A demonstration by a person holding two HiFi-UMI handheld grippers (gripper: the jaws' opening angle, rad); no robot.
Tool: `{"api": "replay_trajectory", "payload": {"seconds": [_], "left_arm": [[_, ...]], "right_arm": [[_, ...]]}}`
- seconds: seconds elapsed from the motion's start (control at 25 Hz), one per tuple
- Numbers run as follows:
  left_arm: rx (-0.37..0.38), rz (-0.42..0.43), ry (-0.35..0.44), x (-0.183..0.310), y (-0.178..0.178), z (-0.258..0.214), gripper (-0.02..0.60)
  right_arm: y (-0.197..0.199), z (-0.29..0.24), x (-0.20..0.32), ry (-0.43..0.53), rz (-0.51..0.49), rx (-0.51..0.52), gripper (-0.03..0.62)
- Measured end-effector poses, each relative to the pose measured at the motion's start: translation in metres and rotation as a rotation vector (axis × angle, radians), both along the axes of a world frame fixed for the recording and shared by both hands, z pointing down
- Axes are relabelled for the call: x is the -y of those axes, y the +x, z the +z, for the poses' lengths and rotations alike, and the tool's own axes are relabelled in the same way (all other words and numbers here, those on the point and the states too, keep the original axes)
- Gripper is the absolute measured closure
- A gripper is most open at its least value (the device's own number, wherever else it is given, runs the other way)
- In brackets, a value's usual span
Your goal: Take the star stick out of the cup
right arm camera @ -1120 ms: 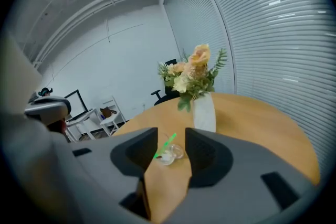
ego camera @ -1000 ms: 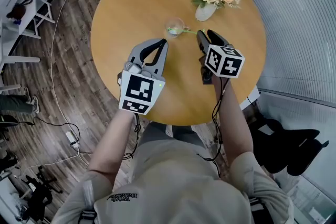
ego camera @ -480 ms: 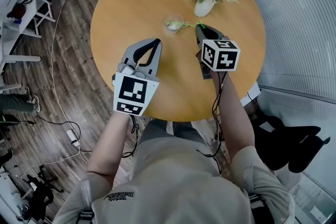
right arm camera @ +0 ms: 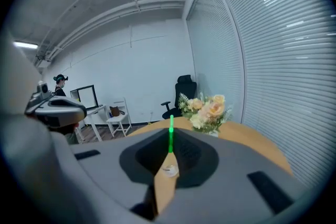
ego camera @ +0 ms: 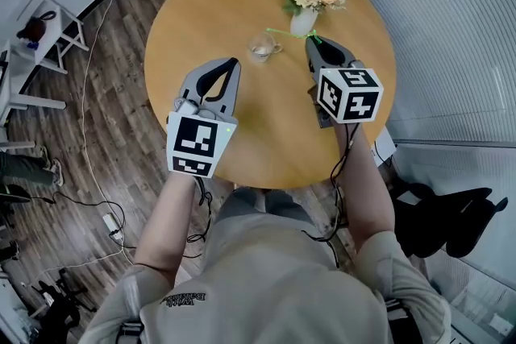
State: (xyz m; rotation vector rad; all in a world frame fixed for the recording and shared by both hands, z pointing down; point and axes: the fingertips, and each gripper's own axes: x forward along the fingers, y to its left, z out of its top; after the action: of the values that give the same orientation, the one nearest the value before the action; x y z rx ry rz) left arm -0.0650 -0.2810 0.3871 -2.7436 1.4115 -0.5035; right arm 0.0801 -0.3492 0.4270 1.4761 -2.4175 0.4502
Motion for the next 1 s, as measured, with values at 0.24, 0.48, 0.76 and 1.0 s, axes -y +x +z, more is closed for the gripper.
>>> {"api": "replay_trajectory", "payload": {"seconds": [0.24,0.48,0.76,1.0], "left_arm": [[-0.023,0.004,0.076,-0.012,0.0,-0.046,0.561],[-0.035,0.013,0.165,-0.034,0.001,-0.095,0.561],[-0.044,0.038,0.275,-0.065,0.005,-0.147,0.561],[-0.048,0.01,0.359,-0.088,0.001,-0.18,0.561]], "right_arm": [[0.002,-0.079,-0.031,0.15,-0.012,0.025,0.557],[-0.003,-0.165,-0.074,0.319,-0.066,0.137,0.557],[0.005,-0.23,-0.119,0.502,-0.058,0.105,0.557],[0.004,-0.256,-0.16,0.589,-0.101,0.048,0.557]]}}
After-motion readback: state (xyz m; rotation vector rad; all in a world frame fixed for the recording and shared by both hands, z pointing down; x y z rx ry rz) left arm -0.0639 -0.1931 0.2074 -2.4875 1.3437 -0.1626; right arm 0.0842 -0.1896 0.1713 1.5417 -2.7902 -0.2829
